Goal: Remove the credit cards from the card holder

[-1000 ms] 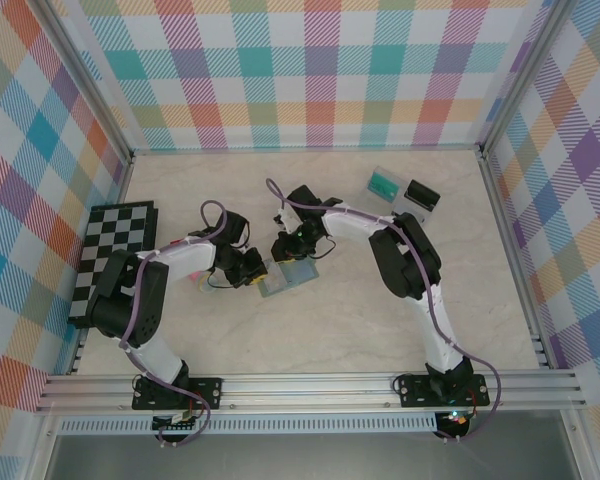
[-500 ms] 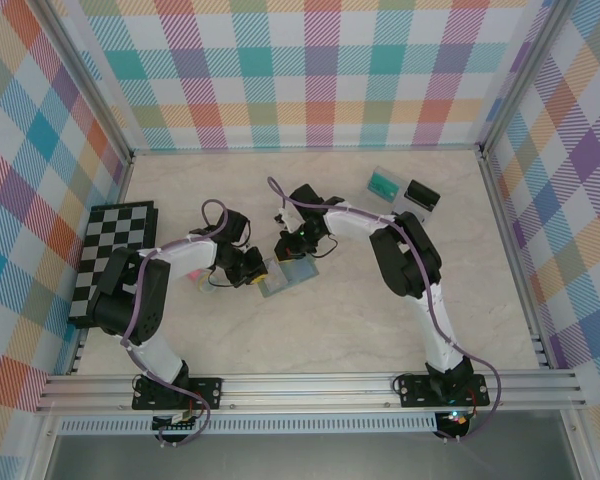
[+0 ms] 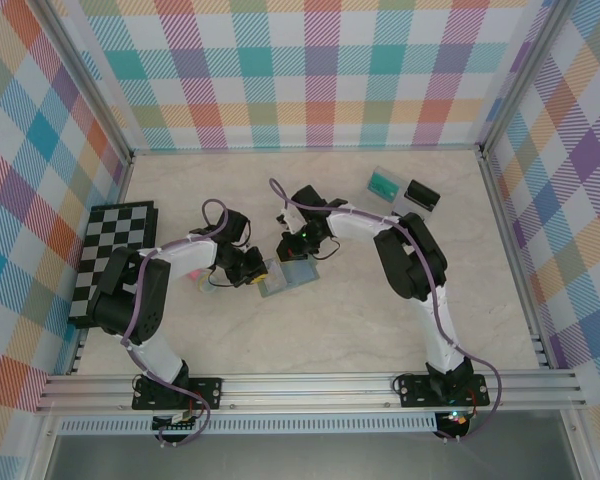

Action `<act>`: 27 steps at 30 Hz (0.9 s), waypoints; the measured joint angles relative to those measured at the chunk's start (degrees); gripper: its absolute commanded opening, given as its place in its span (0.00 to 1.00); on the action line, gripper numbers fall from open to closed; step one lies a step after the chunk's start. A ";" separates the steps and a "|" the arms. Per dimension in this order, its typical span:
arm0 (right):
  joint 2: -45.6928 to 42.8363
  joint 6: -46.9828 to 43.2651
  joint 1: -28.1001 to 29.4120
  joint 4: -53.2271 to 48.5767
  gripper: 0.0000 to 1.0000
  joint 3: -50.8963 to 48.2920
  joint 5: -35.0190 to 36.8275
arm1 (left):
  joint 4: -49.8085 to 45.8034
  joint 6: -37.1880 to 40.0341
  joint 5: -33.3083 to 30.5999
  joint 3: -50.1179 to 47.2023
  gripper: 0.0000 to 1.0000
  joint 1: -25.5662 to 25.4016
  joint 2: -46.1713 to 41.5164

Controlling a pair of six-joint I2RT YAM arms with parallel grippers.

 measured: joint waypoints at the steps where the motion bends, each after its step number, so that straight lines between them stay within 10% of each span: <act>1: 0.00 0.00 0.00 0.26 0.00 -0.28 -0.02 | 0.00 0.02 0.02 0.04 0.09 0.00 0.04; 8: 0.00 0.74 -0.04 0.31 0.16 -0.55 -0.42 | -0.07 0.37 0.26 0.74 0.06 0.00 0.74; 27: 1.07 -0.92 -0.83 -0.92 0.15 0.66 -3.91 | -2.86 2.97 0.83 3.23 0.06 0.02 2.64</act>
